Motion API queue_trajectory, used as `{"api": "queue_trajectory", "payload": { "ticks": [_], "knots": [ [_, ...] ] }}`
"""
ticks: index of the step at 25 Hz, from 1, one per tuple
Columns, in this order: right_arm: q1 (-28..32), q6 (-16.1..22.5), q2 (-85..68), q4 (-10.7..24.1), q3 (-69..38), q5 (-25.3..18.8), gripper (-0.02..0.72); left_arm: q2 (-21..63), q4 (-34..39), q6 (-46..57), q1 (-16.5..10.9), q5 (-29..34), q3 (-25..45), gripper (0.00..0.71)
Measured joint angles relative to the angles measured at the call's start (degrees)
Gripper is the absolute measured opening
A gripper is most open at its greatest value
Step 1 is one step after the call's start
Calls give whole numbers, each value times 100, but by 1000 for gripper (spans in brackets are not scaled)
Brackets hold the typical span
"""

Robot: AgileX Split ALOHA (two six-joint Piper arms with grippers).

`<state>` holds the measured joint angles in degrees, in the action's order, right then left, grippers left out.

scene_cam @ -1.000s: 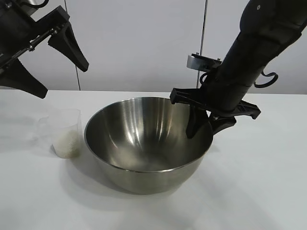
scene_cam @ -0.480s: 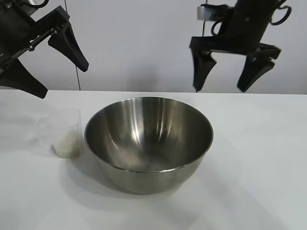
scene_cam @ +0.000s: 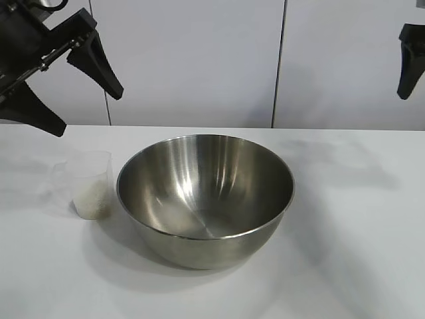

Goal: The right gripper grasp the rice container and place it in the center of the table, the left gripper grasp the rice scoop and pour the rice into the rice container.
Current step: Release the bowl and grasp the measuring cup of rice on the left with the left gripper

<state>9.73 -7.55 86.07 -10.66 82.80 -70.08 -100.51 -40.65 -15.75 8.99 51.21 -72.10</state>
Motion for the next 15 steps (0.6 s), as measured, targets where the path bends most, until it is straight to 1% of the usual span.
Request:
{"api": "queue_trajectory", "payload": {
  "ticks": [2, 4, 6, 10, 12, 14, 15],
  "knots": [
    [0, -30, -929, -67, -402, -45, 661, 0, 0, 0, 0, 0, 0, 675],
    [0, -57, -1918, -58, -787, -39, 661, 0, 0, 0, 0, 0, 0, 675],
    [0, -48, -3085, -29, -1204, 60, 661, 0, 0, 0, 0, 0, 0, 675],
    [0, 219, -5216, -11, -2199, 471, 661, 0, 0, 0, 0, 0, 0, 675],
    [0, 332, -6275, 75, -2713, 679, 661, 0, 0, 0, 0, 0, 0, 675],
    [0, 477, -7098, 191, -3175, 640, 660, 0, 0, 0, 0, 0, 0, 675],
    [0, 518, -7470, 220, -3425, 546, 660, 0, 0, 0, 0, 0, 0, 675]
  ]
}}
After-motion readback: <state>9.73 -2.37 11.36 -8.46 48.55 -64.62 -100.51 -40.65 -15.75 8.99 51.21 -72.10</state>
